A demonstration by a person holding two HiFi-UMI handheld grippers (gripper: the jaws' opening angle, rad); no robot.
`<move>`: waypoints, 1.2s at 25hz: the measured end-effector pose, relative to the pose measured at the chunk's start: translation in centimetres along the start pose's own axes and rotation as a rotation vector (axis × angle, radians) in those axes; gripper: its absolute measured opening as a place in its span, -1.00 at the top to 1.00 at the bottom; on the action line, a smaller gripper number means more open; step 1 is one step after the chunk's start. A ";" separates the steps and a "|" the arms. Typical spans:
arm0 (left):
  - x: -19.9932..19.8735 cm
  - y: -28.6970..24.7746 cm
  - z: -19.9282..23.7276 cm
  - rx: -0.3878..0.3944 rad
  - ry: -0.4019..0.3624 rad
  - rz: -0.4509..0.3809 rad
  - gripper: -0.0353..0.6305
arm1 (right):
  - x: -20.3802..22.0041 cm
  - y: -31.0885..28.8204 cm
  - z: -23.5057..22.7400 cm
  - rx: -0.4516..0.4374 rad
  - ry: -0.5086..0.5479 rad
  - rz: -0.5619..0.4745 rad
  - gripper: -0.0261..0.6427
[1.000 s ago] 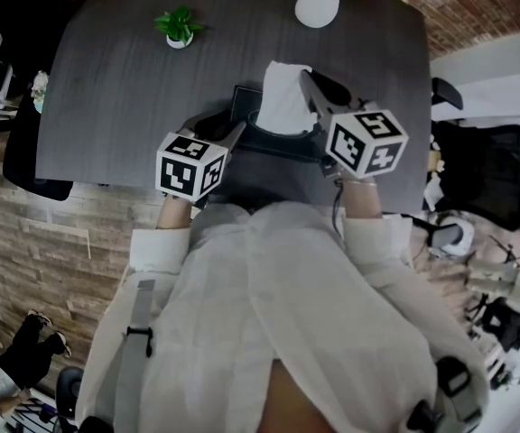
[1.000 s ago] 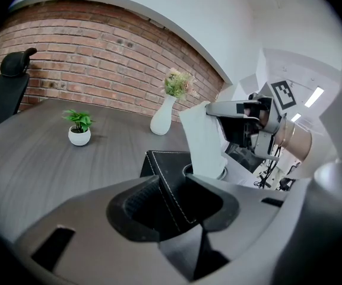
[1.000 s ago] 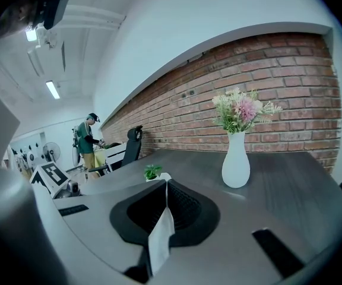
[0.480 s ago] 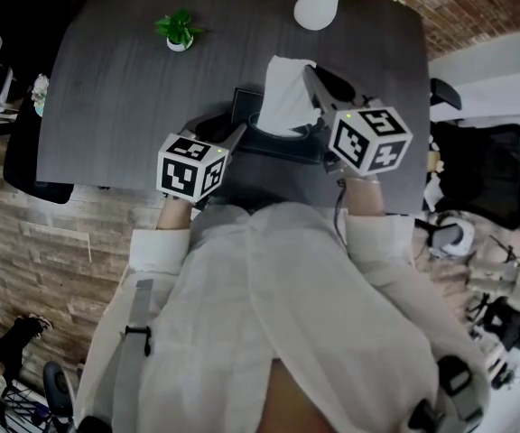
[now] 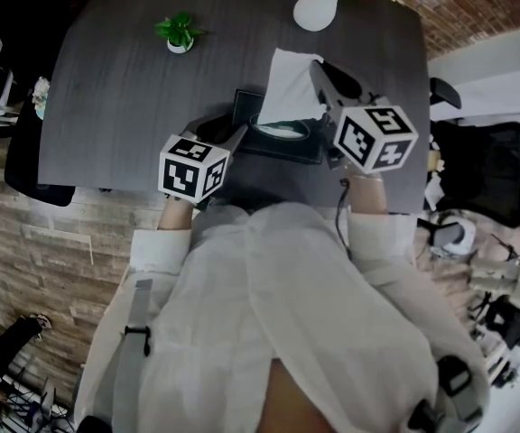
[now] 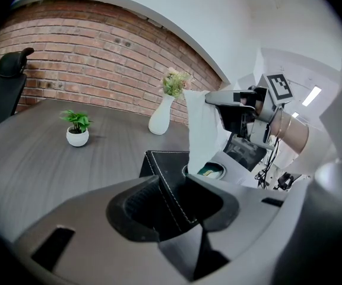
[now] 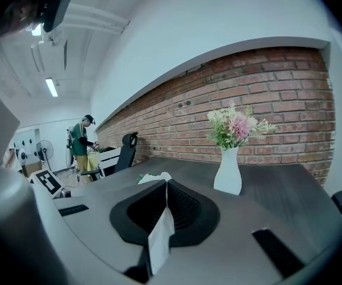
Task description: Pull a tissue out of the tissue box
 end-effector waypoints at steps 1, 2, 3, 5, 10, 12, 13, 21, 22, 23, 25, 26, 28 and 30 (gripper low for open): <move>0.0 0.0 0.0 -0.001 0.000 -0.002 0.48 | -0.1 0.1 0.0 0.007 0.002 -0.006 0.90; 0.1 0.1 0.0 -0.003 0.000 -0.005 0.48 | -0.2 0.2 -0.1 0.013 0.003 -0.011 0.90; 0.2 0.1 0.0 -0.004 0.000 -0.007 0.48 | -0.3 0.3 0.0 0.018 0.002 -0.016 0.90; 0.2 0.1 0.0 -0.006 0.001 -0.008 0.48 | -0.5 0.5 0.0 0.024 0.000 -0.027 0.90; 0.0 0.1 0.1 0.001 0.009 -0.005 0.48 | -1.2 1.3 0.2 0.024 -0.013 -0.063 0.90; -0.1 0.1 0.1 0.008 0.011 -0.002 0.48 | -1.4 1.5 0.2 0.026 -0.019 -0.076 0.90; -0.1 0.1 0.1 0.011 0.009 0.000 0.48 | -1.5 1.7 0.2 0.027 -0.023 -0.083 0.90; -1.2 0.4 0.1 0.007 -0.030 0.022 0.48 | -1.5 3.0 0.4 0.022 -0.068 -0.132 0.90; -1.5 0.5 0.0 0.008 -0.037 0.013 0.48 | -1.5 3.1 0.5 0.022 -0.067 -0.134 0.90; -1.9 0.7 -0.1 0.009 -0.050 0.004 0.48 | -1.5 3.3 0.5 0.019 -0.070 -0.133 0.90; -2.7 0.9 -0.6 0.013 -0.087 -0.014 0.48 | -1.5 3.5 0.4 0.006 -0.089 -0.129 0.90; -3.2 1.1 -0.8 0.017 -0.104 -0.027 0.48 | -1.5 3.7 0.4 0.001 -0.099 -0.130 0.90; -4.1 1.5 -1.1 0.032 -0.127 -0.061 0.49 | -1.6 4.1 0.2 0.000 -0.115 -0.140 0.90; -5.0 1.9 -1.5 0.047 -0.146 -0.100 0.49 | -1.9 4.6 0.1 0.001 -0.130 -0.154 0.90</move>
Point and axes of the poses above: the fingertips, and each gripper's own axes: y backward along the fingers, z to its left, x out of its underside, the point moved 10 cm from there along y, backward along the fingers, and after that the axes turned 13 degrees about x, right-handed, at the moved point
